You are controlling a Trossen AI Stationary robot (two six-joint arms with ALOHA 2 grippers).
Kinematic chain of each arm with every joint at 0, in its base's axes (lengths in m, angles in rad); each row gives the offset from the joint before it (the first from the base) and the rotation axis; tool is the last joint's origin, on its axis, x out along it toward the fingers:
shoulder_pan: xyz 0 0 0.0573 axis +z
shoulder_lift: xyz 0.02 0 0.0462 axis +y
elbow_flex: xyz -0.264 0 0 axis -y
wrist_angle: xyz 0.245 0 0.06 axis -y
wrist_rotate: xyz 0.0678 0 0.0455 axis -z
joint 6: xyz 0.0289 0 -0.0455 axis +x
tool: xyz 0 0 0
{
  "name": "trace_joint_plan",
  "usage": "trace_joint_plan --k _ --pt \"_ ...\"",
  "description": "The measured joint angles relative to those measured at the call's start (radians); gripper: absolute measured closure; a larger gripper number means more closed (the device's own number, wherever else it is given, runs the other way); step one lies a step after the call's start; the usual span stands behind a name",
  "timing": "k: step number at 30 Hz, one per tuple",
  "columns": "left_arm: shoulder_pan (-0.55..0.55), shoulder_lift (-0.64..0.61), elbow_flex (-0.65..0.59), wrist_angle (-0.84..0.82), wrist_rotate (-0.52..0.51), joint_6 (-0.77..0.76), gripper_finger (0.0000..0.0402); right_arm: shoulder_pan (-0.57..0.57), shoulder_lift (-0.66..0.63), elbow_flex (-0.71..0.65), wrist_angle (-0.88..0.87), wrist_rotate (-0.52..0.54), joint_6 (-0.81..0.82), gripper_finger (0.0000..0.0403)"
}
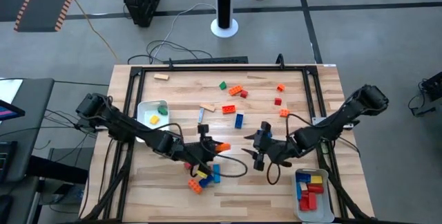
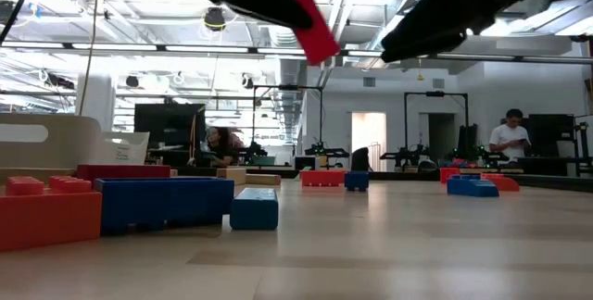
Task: Sort blocks by size
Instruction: Put the orange large game piece into the gray bin
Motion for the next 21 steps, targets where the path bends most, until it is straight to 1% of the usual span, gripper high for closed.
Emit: trace_joint_plan --k 4,8,10,14,19,21 --pt "0.028 0.002 0.000 0.092 0.012 0.045 0.0309 -0.018 0.002 0.000 0.043 -0.003 -0.062 0.0163" --pt "0.051 0.001 0.000 0.163 0.077 0.050 0.0309 -0.039 0.044 0.000 0.104 -0.008 -0.140 0.0163" --pt "0.061 0.001 0.000 0.186 0.088 0.050 0.0309 -0.049 0.075 0.000 0.163 -0.009 -0.195 0.0163" --pt "0.069 0.001 0.000 0.197 0.100 0.050 0.0308 -0.067 0.119 0.025 0.217 -0.007 -0.263 0.0163" --pt "0.068 0.001 0.000 0.194 0.101 0.051 0.0308 -0.080 0.156 0.090 0.218 -0.010 -0.325 0.0163" --pt "0.068 0.001 0.000 0.186 0.101 0.050 0.0308 -0.079 0.176 0.122 0.219 -0.033 -0.355 0.0163"
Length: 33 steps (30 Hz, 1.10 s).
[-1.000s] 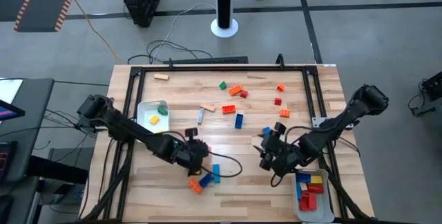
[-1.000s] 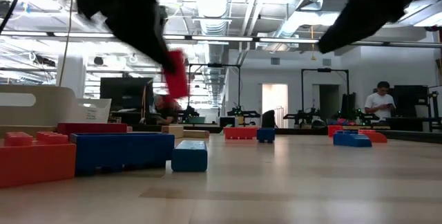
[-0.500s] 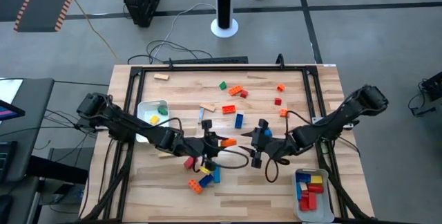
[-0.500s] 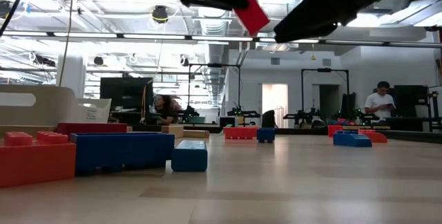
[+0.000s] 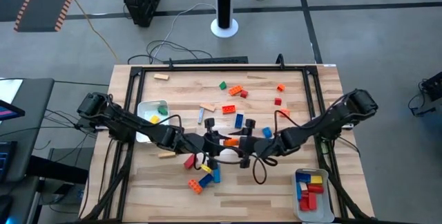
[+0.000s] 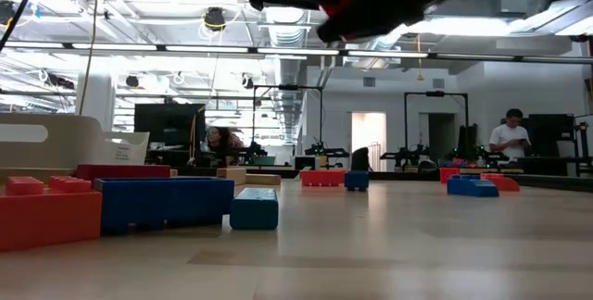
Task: Sort blocks by size
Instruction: Put the orange large game piece into the gray bin
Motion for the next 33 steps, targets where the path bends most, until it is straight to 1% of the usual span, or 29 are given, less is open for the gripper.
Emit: trace_joint_plan --k 4,6,8,12,16,19,23,26,28,29,32,33 --pt "0.000 0.000 0.000 -0.003 0.000 0.000 0.0308 0.000 0.031 0.045 -0.002 -0.009 -0.042 0.0165" --pt "-0.003 0.000 0.000 -0.009 0.000 -0.002 0.0308 0.001 0.039 0.057 -0.016 -0.009 -0.047 0.0176" --pt "-0.004 0.000 0.000 -0.017 0.000 -0.002 0.0308 -0.003 0.040 0.065 -0.036 -0.010 -0.046 0.0201" --pt "-0.003 0.000 0.000 -0.044 0.004 -0.004 0.0307 -0.014 0.040 0.065 -0.060 -0.019 -0.032 0.0286" --pt "-0.003 0.000 0.000 -0.063 0.001 -0.011 0.0301 -0.023 0.031 0.066 -0.087 -0.088 -0.006 0.0285" --pt "-0.001 0.000 0.000 -0.073 -0.002 0.000 0.0282 -0.028 0.026 0.068 -0.144 -0.094 0.051 0.0285" --pt "-0.008 -0.025 0.000 -0.138 -0.003 0.017 0.0235 -0.015 -0.007 0.064 -0.308 -0.092 0.121 0.0285" --pt "-0.006 -0.068 0.000 -0.205 -0.003 0.001 0.0199 0.013 -0.068 0.065 -0.470 -0.091 0.213 0.0285" --pt "-0.005 -0.089 0.000 -0.248 -0.004 -0.017 0.0182 0.041 -0.114 0.065 -0.561 -0.094 0.279 0.0285" --pt "-0.005 -0.097 0.000 -0.263 -0.002 -0.029 0.0177 0.058 -0.138 0.065 -0.620 -0.107 0.315 0.0285" --pt "-0.006 -0.125 0.000 -0.345 0.000 -0.092 0.0172 0.108 -0.209 0.065 -0.756 -0.238 0.463 0.0286" --pt "-0.006 -0.131 0.000 -0.375 -0.001 -0.117 0.0172 0.135 -0.228 0.065 -0.809 -0.267 0.529 0.0286"
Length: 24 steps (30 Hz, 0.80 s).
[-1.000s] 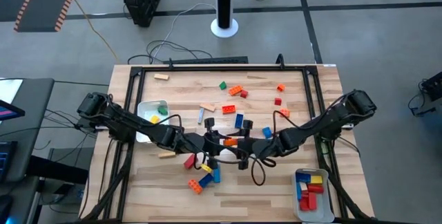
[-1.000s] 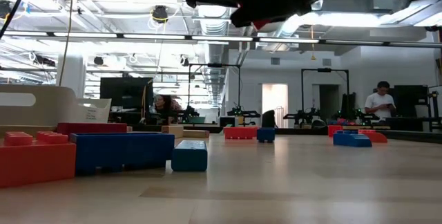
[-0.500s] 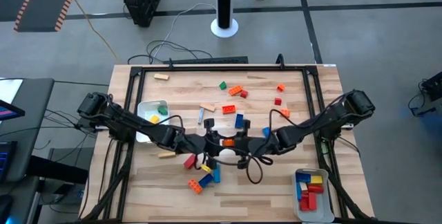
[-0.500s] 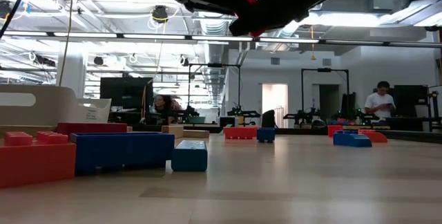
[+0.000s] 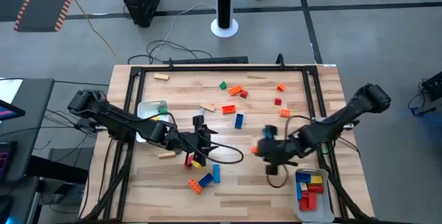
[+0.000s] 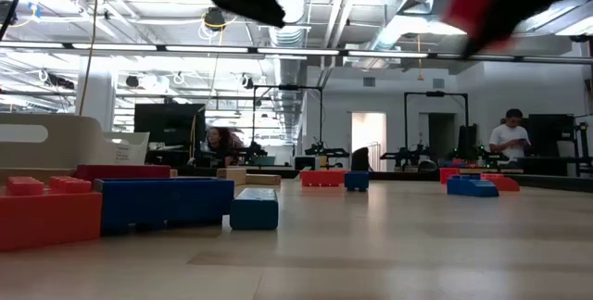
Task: Sort blocks by size
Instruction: Put the orange large game piece into the gray bin
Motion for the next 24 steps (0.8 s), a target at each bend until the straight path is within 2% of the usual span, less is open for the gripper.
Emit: trace_joint_plan --k 7,12,17,20,22,24 --pt "0.000 -0.007 -0.001 -0.231 0.001 -0.154 0.0172 0.301 -0.030 0.000 -0.187 -0.144 0.520 0.0286" --pt "0.000 -0.006 -0.027 -0.262 0.004 -0.197 0.0172 0.527 -0.008 0.000 -0.218 -0.152 0.951 0.0286" --pt "-0.001 -0.006 -0.035 -0.254 0.028 -0.211 0.0172 0.684 0.056 0.000 -0.358 -0.142 1.321 0.0282" --pt "-0.001 -0.006 -0.036 -0.253 0.030 -0.222 0.0173 0.724 0.101 0.000 -0.432 -0.203 1.461 0.0202" --pt "-0.002 -0.006 -0.036 -0.255 0.033 -0.222 0.0173 0.727 0.110 -0.001 -0.453 -0.267 1.498 0.0136" --pt "-0.002 -0.006 -0.036 -0.253 0.047 -0.222 0.0173 0.716 0.105 -0.001 -0.464 -0.311 1.505 0.0087"
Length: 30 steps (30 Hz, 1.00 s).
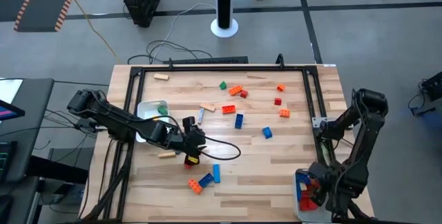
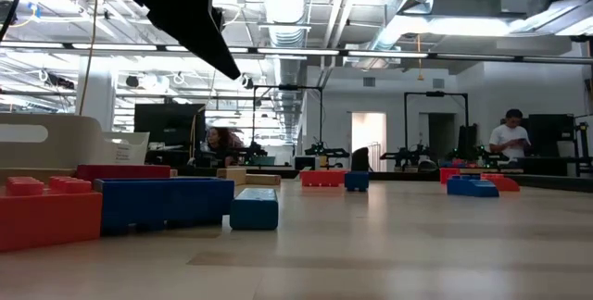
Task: Sort blocks by size
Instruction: Put the orange large game piece into the gray bin, then put the orange small game piece into the white bin
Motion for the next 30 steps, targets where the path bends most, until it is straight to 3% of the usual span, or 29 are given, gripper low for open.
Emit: trace_joint_plan --k 2,5,12,15,18,22,27,30 --pt "0.000 0.000 0.000 -0.001 0.005 0.001 0.0173 -0.016 -0.019 0.000 0.002 -0.006 -0.001 0.0059" --pt "-0.001 0.000 0.000 -0.001 0.006 0.001 0.0173 -0.049 -0.056 0.000 0.000 -0.006 -0.031 0.0051" --pt "0.000 0.000 0.000 -0.010 0.005 0.000 0.0173 -0.196 -0.134 0.001 -0.111 0.014 -0.212 0.0087" --pt "0.000 0.000 0.000 -0.009 0.005 0.006 0.0173 -0.296 -0.147 0.001 -0.213 0.083 -0.343 0.0093" --pt "0.000 0.000 0.000 -0.001 0.005 0.016 0.0173 -0.414 -0.147 0.001 -0.278 0.219 -0.505 0.0094" --pt "0.002 0.000 0.000 0.003 0.005 0.017 0.0173 -0.615 -0.147 0.000 -0.238 0.393 -0.722 0.0094" --pt "0.002 0.000 0.000 0.004 0.004 0.013 0.0173 -0.900 -0.147 -0.076 -0.067 0.413 -1.001 0.0094" --pt "0.001 0.000 0.000 0.003 0.004 0.010 0.0173 -1.065 -0.147 -0.127 0.002 0.365 -1.183 0.0094"
